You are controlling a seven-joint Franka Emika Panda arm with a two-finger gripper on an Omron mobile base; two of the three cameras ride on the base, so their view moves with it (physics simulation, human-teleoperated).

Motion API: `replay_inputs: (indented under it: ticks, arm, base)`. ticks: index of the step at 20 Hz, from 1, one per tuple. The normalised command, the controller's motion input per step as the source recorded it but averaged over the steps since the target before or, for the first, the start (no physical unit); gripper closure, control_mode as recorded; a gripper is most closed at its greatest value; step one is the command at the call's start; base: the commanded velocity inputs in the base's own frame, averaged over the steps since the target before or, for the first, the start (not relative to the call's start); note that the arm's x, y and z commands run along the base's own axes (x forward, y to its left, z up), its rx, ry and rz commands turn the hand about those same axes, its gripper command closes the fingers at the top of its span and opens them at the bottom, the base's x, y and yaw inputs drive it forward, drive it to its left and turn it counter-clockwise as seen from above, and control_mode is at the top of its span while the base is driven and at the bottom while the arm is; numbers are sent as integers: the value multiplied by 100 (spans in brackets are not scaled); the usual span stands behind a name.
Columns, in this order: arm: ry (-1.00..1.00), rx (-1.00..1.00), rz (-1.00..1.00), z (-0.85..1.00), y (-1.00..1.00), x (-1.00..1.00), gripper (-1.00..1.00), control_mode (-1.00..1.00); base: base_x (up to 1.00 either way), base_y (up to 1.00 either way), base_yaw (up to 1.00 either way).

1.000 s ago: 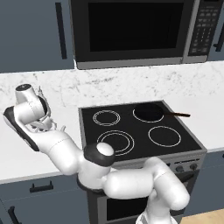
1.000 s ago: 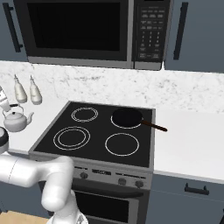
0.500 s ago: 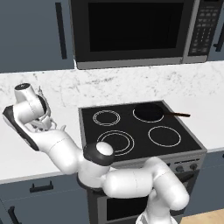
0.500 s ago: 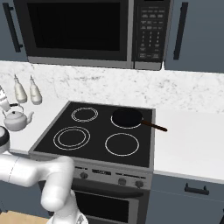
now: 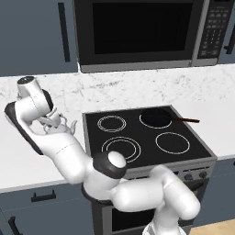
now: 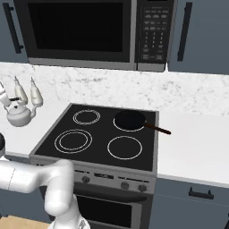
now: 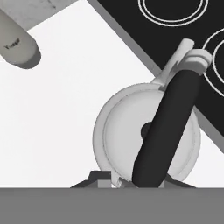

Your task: Pick the kettle from the counter and place it on a stove burner. Then turn the burner on.

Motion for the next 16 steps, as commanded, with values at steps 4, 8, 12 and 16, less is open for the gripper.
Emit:
replay_inputs:
  ticks: [4,8,12,16]
  arm:
    - [-2,0,-4,11,-74,-41,100,-100]
    - [0,0,-5,-3,-82,-39,100,-100]
    - [0,0,-3,-11,-83,-26,100,-100]
    - [0,-1,-2,-13,-79,-16,100,-100]
  base:
    - [0,0,0]
    - [0,0,0]
    - [0,0,0]
    - [0,0,0]
